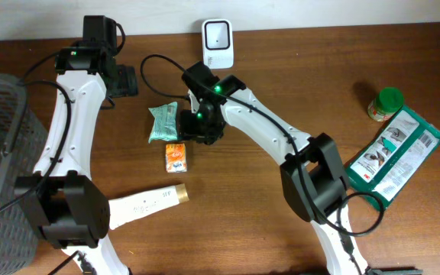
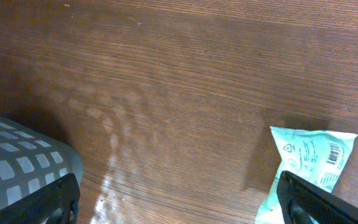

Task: Scan the item barcode
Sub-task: 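Reach the right gripper to the orange packet and grasp it, then raise the orange packet to the scanner window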

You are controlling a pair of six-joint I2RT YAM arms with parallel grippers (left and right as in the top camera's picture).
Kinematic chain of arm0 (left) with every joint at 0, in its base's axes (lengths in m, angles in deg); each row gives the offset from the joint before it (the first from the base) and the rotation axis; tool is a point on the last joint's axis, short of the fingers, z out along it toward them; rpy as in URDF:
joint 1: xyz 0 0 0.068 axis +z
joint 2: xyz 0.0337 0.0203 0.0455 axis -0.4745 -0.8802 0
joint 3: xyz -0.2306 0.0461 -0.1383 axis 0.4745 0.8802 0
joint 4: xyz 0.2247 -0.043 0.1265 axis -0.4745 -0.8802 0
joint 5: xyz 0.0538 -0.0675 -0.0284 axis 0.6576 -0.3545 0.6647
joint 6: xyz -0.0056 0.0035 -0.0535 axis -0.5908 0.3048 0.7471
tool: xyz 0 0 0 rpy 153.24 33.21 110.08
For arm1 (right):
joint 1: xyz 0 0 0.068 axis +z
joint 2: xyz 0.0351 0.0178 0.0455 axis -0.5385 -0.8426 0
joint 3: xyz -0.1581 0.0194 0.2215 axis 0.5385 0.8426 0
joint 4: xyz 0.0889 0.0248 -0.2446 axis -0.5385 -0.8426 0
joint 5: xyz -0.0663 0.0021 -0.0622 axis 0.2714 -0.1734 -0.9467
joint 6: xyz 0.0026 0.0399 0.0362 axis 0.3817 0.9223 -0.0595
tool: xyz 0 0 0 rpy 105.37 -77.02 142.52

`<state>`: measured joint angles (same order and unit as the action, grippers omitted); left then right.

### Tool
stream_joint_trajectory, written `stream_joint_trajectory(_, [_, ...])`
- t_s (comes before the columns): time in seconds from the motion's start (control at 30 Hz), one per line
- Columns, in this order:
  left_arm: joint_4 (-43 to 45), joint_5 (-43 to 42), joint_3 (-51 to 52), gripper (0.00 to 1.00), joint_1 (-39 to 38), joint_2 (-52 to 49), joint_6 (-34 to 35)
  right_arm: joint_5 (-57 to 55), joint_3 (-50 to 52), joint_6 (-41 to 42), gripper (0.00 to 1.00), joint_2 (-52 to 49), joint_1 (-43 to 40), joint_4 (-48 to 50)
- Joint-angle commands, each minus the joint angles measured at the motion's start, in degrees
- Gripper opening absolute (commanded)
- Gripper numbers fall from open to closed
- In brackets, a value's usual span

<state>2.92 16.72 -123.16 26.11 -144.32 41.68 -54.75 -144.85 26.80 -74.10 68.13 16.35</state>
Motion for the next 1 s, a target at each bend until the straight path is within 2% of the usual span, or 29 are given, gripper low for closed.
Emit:
stream_joint_trajectory(0.0, [-0.07, 0.39, -0.59, 0.99, 0.15, 0.94, -0.11, 0.33, 0.79, 2.32, 0.46, -2.38, 2.01, 0.92])
stream_joint_trajectory(0.13, [-0.04, 0.39, -0.59, 0.99, 0.15, 0.94, -0.11, 0.48, 4.07, 3.80, 0.45, -2.38, 2.05, 3.61])
stream_joint_trajectory(0.27, [-0.07, 0.39, -0.59, 0.99, 0.15, 0.94, -0.11, 1.92, 10.38, 5.51, 0.39, -2.40, 2.05, 12.96])
stream_joint_trajectory(0.37, [-0.07, 0.39, -0.59, 0.99, 0.15, 0.94, -0.11, 4.76, 11.65, 5.92, 0.27, -4.04, 2.05, 15.15])
stream_joint_trajectory(0.4, [-0.07, 0.39, -0.59, 0.99, 0.15, 0.94, -0.11, 5.64, 11.65, 5.90, 0.19, -4.28, 2.01, 15.17])
stream_joint_trajectory(0.43, [-0.07, 0.39, -0.59, 0.99, 0.15, 0.94, -0.11, 5.64, 11.63, 5.88, 0.04, -4.26, 1.73, 15.02])
stream_joint_trajectory(0.47, [-0.07, 0.39, -0.59, 0.99, 0.15, 0.94, -0.11, 5.66, 11.63, 5.86, 0.04, -4.24, 1.05, 14.69])
stream_joint_trajectory(0.6, [-0.07, 0.39, -0.59, 0.99, 0.15, 0.94, -0.11, 8.00, 11.52, -4.55, 0.04, -0.42, -5.95, 7.17])
stream_joint_trajectory(0.7, [-0.04, 0.42, -0.59, 0.99, 0.15, 0.94, -0.11, 17.99, 11.52, -18.71, 0.04, 7.76, -14.21, 0.79])
stream_joint_trajectory(0.77, [-0.07, 0.39, -0.59, 0.99, 0.15, 0.94, -0.11, 23.17, 11.52, -25.24, 0.04, 10.91, -18.56, -3.91])
stream_joint_trajectory(0.8, [-0.04, 0.39, -0.59, 0.99, 0.15, 0.94, -0.11, 27.23, 11.52, -27.15, 0.04, 11.80, -20.44, -5.35])
stream_joint_trajectory(0.87, [-0.07, 0.39, -0.59, 0.99, 0.15, 0.94, -0.11, 45.16, 11.52, -33.77, 0.04, 12.11, -23.06, -5.70])
stream_joint_trajectory(0.97, [-0.07, 0.39, -0.59, 0.99, 0.15, 0.94, -0.11, 54.47, 11.52, -34.25, 0.04, 12.11, -24.50, -5.68])
